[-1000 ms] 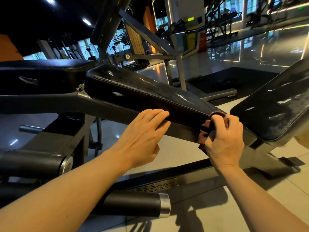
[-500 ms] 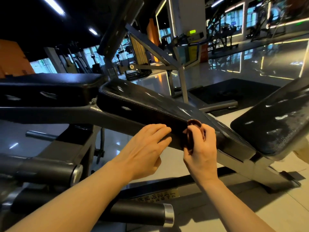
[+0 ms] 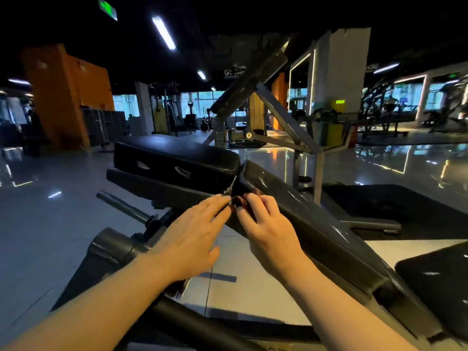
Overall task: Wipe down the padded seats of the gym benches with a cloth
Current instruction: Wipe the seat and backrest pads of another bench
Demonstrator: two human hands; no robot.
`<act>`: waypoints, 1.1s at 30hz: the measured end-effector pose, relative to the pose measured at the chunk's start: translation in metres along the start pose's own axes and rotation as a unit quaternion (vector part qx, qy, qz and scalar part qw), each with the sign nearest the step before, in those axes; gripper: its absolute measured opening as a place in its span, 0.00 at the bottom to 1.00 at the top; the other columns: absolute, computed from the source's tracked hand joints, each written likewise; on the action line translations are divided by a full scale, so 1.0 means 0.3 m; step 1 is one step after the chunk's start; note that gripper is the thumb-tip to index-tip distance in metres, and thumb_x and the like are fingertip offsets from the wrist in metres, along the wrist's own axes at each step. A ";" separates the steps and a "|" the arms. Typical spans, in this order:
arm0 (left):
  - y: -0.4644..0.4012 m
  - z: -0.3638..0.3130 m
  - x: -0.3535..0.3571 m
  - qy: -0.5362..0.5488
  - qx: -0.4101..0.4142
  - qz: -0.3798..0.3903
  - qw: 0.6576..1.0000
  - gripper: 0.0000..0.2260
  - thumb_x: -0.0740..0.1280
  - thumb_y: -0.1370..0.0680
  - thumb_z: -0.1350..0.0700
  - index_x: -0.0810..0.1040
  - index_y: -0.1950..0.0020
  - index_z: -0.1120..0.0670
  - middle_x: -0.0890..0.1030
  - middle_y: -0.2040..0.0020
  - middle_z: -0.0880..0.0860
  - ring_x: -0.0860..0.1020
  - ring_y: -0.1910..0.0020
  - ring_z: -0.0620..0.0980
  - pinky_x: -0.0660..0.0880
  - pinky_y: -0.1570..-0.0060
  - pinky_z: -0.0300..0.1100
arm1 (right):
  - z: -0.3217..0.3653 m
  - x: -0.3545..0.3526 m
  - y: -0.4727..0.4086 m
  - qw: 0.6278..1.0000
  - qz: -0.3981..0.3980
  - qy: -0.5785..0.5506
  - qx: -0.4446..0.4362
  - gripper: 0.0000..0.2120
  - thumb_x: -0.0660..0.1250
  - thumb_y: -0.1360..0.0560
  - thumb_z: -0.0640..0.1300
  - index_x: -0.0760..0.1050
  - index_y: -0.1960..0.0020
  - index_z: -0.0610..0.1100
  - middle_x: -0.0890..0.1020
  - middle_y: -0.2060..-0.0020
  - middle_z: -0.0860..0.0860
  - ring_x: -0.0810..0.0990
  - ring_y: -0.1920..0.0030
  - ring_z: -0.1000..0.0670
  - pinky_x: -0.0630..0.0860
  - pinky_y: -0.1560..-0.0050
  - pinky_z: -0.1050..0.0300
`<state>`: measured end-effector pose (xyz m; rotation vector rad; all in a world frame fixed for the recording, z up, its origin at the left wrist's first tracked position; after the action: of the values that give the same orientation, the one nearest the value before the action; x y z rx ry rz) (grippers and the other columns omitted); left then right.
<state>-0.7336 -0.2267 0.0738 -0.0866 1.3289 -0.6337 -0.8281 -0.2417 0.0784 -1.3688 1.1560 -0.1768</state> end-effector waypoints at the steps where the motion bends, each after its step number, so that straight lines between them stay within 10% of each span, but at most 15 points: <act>1: -0.007 -0.005 0.013 0.002 -0.003 0.011 1.000 0.38 0.64 0.22 0.49 0.41 0.22 0.51 0.37 0.23 0.48 0.41 0.23 0.46 0.43 0.26 0.43 | -0.016 -0.002 0.030 1.000 0.014 0.018 -0.015 0.17 0.65 0.29 0.38 0.77 0.41 0.39 0.77 0.43 0.41 0.75 0.45 0.42 0.79 0.52 0.56; 6: 0.003 0.001 0.045 -0.010 -0.018 0.050 0.999 0.37 0.60 0.19 0.50 0.35 0.23 0.53 0.31 0.25 0.50 0.32 0.25 0.48 0.35 0.32 0.41 | -0.099 -0.011 0.165 0.994 0.080 0.078 -0.006 0.17 0.79 0.38 0.36 0.81 0.50 0.38 0.81 0.49 0.41 0.79 0.51 0.42 0.80 0.58 0.54; 13: 0.016 -0.005 0.030 0.036 -0.027 0.026 0.999 0.36 0.64 0.21 0.51 0.46 0.21 0.54 0.40 0.21 0.51 0.38 0.23 0.49 0.42 0.26 0.43 | 0.055 -0.001 -0.040 0.993 0.052 0.073 -0.081 0.15 0.68 0.28 0.41 0.76 0.41 0.40 0.77 0.43 0.42 0.74 0.45 0.42 0.79 0.55 0.55; 23: 0.027 -0.003 0.051 0.036 -0.037 0.053 0.997 0.33 0.62 0.20 0.54 0.46 0.21 0.55 0.38 0.21 0.53 0.37 0.23 0.51 0.46 0.23 0.50 | -0.005 -0.031 0.038 0.991 0.072 0.093 -0.063 0.22 0.78 0.36 0.38 0.77 0.45 0.38 0.75 0.46 0.40 0.75 0.48 0.41 0.79 0.60 0.53; 27: 0.021 -0.003 0.032 0.055 -0.039 0.018 0.998 0.25 0.66 0.23 0.50 0.66 0.27 0.54 0.48 0.21 0.50 0.47 0.23 0.50 0.50 0.25 0.48 | 0.038 -0.027 -0.051 0.988 0.027 0.083 -0.124 0.20 0.71 0.28 0.41 0.74 0.37 0.40 0.70 0.36 0.39 0.68 0.36 0.39 0.76 0.43 0.48; 33: 0.014 0.008 0.064 0.033 -0.037 0.048 0.998 0.35 0.63 0.21 0.52 0.47 0.21 0.54 0.41 0.21 0.52 0.40 0.22 0.51 0.46 0.23 0.51 | -0.035 0.018 0.053 0.974 0.109 0.128 -0.150 0.09 0.77 0.33 0.40 0.83 0.54 0.44 0.70 0.30 0.41 0.67 0.29 0.39 0.68 0.34 0.45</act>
<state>-0.7279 -0.2329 0.0559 -0.0633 1.4118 -0.5101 -0.8409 -0.2481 0.0649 -1.4989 1.5914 -0.0199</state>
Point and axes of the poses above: each hand's wrist, its own y-axis away from the middle knuckle, its own x-axis out of the palm, z = x × y, the point moved 9 cm from there along -y, towards the middle knuckle
